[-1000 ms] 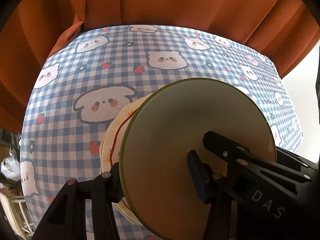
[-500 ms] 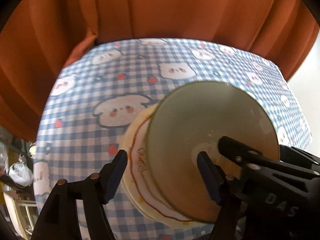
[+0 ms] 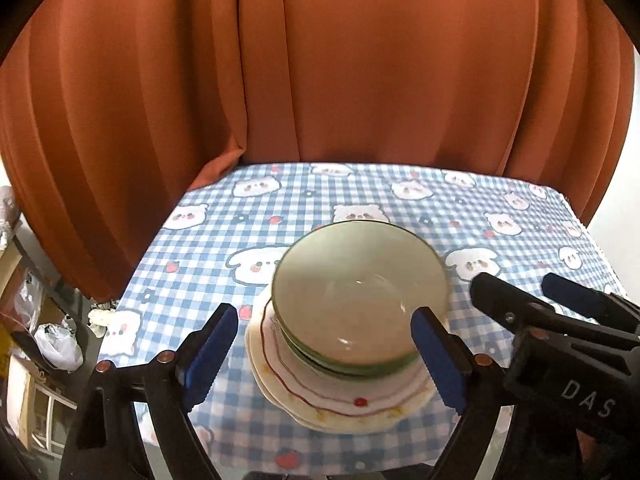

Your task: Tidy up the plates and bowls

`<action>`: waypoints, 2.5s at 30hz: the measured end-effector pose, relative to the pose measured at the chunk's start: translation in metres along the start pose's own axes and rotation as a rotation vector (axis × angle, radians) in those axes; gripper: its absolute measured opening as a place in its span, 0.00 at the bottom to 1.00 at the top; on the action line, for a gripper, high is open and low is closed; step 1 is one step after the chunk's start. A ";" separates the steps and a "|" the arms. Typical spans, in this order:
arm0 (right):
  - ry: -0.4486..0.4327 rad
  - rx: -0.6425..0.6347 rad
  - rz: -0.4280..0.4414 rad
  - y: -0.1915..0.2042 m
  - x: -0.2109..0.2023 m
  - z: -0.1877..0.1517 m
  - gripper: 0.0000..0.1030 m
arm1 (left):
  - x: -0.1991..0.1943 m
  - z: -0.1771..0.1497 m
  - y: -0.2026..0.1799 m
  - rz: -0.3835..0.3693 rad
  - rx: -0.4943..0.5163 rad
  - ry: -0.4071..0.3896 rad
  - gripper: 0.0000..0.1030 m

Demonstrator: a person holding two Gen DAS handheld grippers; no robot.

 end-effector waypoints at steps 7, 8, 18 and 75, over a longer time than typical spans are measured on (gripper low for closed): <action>-0.085 -0.049 -0.045 -0.041 -0.038 -0.032 0.86 | -0.024 -0.031 -0.037 0.018 -0.001 -0.065 0.92; -0.099 -0.050 -0.062 -0.050 -0.044 -0.038 0.90 | -0.027 -0.035 -0.042 0.018 -0.004 -0.072 0.93; -0.177 -0.033 -0.128 -0.107 -0.079 -0.086 0.93 | -0.046 -0.077 -0.078 -0.011 0.009 -0.068 0.95; -0.196 -0.015 -0.157 -0.136 -0.109 -0.123 0.97 | -0.067 -0.095 -0.094 -0.016 0.004 -0.102 1.00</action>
Point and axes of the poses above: each gripper's, at about its wrist camera, not at the fingertips, and x roughly the way its jaws point, y to its left, z to its top, the point moved 8 cm from there along x, roughly the way its jaws point, and after that the axes turned 6 degrees about y, right-handed, at the moved point
